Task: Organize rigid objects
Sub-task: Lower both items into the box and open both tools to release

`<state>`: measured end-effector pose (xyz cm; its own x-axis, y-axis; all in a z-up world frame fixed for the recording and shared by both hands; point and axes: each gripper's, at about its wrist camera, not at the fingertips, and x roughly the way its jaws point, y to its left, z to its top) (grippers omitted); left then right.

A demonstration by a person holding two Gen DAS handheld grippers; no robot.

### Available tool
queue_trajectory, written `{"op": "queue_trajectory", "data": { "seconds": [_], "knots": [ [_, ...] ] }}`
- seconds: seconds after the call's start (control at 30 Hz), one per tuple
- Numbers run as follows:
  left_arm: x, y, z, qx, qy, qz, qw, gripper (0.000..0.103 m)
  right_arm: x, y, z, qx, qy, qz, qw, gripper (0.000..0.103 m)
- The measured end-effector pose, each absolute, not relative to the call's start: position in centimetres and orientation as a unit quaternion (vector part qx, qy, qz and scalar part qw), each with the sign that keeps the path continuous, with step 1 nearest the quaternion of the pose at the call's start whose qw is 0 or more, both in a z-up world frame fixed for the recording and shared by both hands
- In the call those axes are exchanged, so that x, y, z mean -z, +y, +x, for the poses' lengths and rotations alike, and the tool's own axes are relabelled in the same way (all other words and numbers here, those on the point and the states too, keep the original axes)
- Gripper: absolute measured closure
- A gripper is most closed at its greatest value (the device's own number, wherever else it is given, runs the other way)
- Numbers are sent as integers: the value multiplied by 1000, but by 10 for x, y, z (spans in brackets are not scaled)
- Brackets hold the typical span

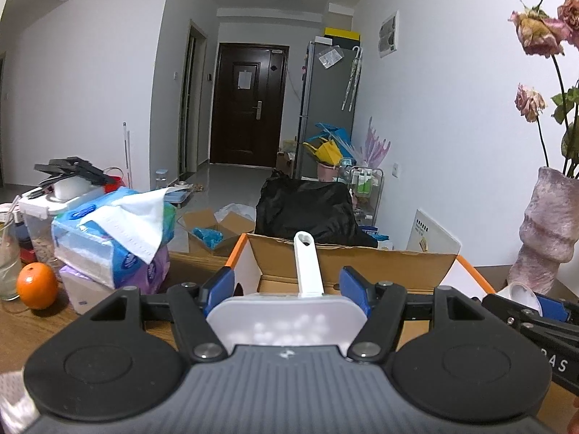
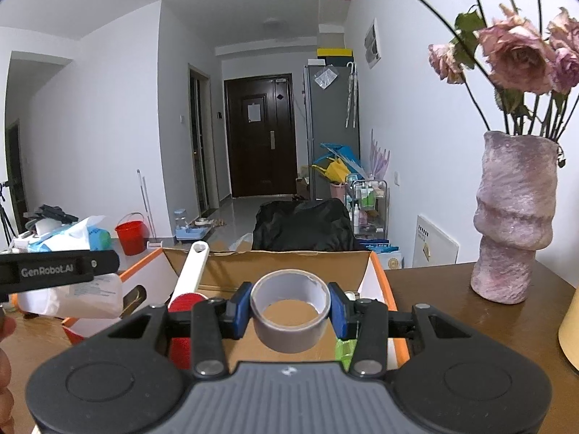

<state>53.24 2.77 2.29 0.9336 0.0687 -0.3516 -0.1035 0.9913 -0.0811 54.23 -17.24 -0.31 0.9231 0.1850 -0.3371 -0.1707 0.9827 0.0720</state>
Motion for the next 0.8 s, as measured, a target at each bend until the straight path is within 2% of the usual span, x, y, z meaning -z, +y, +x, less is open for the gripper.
{"op": "queue_trajectory", "data": {
  "seconds": [0.8],
  "knots": [
    [1,22,582,-54,209,-23,976,36,30,-155,602,-92,229,9,969,61]
  ]
}}
